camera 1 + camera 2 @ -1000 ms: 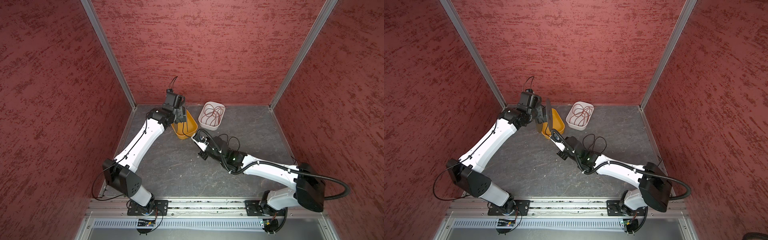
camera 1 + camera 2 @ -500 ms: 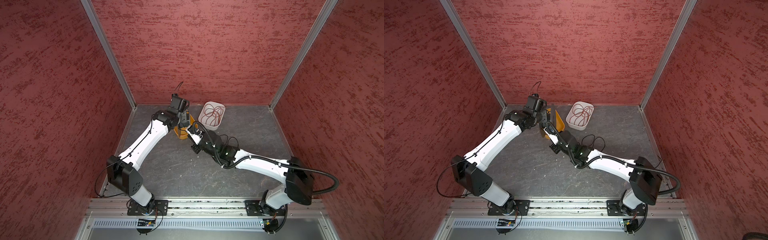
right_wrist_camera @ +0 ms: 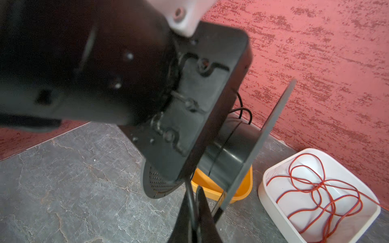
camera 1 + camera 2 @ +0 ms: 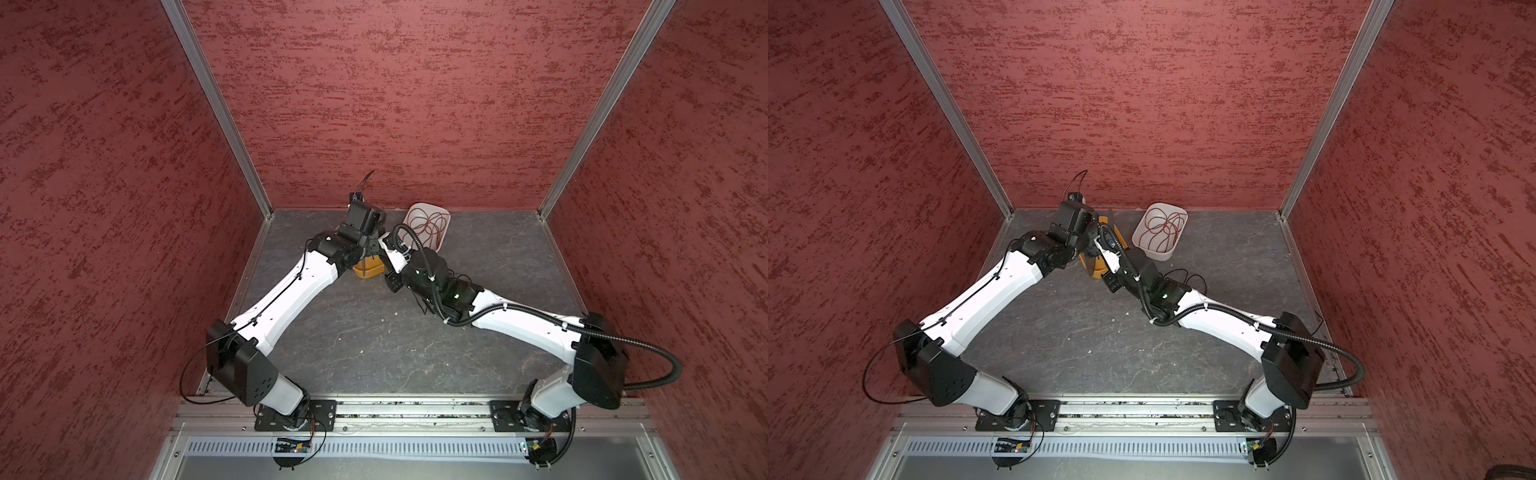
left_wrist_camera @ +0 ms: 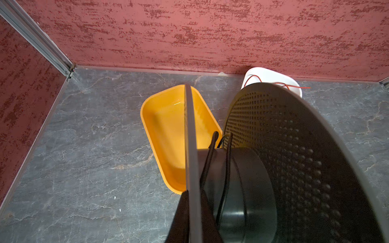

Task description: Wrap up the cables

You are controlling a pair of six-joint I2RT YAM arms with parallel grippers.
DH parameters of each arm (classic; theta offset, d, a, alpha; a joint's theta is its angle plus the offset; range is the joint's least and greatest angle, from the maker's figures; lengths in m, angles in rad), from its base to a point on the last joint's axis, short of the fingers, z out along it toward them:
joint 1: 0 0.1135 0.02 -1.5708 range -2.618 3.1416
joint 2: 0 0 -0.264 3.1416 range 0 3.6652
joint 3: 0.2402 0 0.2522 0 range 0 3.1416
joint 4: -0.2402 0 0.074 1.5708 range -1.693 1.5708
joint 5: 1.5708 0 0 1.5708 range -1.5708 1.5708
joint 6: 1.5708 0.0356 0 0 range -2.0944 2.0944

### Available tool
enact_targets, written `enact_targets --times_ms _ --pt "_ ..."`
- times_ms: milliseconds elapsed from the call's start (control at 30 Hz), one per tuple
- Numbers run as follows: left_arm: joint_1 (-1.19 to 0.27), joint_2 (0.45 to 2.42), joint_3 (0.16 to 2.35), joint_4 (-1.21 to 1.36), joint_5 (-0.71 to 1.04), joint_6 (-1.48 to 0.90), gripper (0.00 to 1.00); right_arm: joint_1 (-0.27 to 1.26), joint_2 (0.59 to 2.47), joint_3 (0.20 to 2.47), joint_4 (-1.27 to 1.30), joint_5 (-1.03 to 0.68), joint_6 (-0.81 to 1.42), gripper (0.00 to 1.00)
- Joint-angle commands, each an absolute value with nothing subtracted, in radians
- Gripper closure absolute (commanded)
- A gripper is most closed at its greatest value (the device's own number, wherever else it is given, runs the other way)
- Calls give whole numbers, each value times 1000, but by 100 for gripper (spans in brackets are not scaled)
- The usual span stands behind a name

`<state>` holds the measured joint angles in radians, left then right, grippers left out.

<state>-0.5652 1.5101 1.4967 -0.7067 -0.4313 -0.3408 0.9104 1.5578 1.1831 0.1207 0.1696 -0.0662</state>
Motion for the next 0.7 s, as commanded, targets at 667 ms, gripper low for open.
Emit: enact_targets --times_ms 667 --pt "-632 1462 1456 -709 -489 -260 100 781 1535 1301 -112 172 -156 100"
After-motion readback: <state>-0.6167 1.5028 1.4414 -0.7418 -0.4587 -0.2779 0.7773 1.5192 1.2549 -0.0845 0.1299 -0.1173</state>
